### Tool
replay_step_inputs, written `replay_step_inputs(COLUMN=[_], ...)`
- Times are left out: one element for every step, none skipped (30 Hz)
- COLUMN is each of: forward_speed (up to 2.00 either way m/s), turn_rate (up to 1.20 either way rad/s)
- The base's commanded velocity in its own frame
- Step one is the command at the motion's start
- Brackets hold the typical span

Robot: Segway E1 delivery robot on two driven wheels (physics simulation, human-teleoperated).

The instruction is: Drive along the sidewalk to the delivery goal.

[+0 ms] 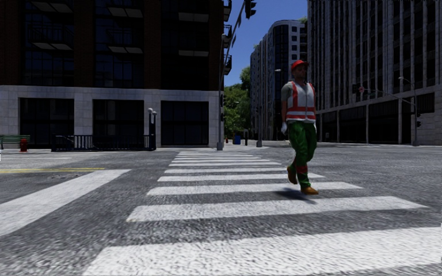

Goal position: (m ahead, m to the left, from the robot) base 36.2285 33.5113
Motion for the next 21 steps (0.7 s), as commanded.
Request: replay_step_inputs(forward_speed=[1.78, 1.78, 1.78, 1.78, 1.79, 1.79, 1.8, 1.82, 1.82, 1.82, 1.82, 1.82, 1.82, 1.82, 1.82, 1.82, 1.82, 1.82, 1.82, 1.82, 1.83], turn_rate=[0.12, 0.12, 0.02, 0.0, 0.0, 0.0, 0.01, 0.14, 0.26, 0.3, 0.3, 0.3, 0.3, 0.3, 0.3, 0.3, 0.3, 0.21, 0.21, 0.17, 0.16])
